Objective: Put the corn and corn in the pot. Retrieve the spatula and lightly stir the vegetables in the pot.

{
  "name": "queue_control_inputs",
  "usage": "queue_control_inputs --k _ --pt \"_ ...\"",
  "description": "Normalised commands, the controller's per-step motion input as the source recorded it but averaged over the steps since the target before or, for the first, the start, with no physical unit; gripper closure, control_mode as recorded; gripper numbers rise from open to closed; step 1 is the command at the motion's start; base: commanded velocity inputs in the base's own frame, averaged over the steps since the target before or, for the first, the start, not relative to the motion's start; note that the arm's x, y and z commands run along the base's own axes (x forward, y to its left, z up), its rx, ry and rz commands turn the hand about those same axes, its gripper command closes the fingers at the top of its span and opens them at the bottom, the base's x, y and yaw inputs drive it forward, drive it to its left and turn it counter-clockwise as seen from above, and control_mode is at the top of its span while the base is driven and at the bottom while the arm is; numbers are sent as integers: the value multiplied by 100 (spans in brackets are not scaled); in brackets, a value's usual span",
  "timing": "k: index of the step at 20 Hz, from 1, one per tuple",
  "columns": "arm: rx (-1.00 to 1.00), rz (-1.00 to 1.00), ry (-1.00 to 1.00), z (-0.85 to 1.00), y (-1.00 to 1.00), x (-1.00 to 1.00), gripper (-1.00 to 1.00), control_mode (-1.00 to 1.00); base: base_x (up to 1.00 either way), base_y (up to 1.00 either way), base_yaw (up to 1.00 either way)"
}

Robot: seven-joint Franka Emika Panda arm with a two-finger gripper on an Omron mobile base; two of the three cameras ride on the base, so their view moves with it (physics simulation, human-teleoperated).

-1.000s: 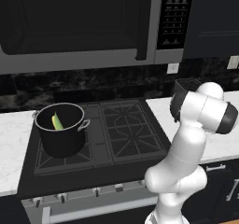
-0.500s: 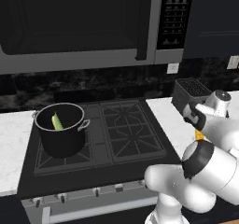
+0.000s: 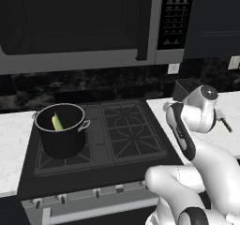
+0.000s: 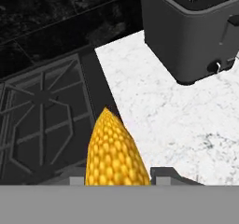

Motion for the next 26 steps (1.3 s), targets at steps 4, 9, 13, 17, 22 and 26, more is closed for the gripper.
queue_control_inputs --k 4,9,13,17,22,26 --pt "-10 26 -5 74 100 -12 100 -100 0 0 0" --pt "-11 27 -12 53 100 -27 100 -100 0 0 0" --pt "-9 27 -21 39 100 -30 100 -100 0 0 0" --pt "-7 28 -23 28 100 -22 100 -100 0 0 0" --pt "-5 27 -18 35 100 -14 100 -100 0 0 0" --pt "0 19 -6 54 100 -1 100 -100 0 0 0"
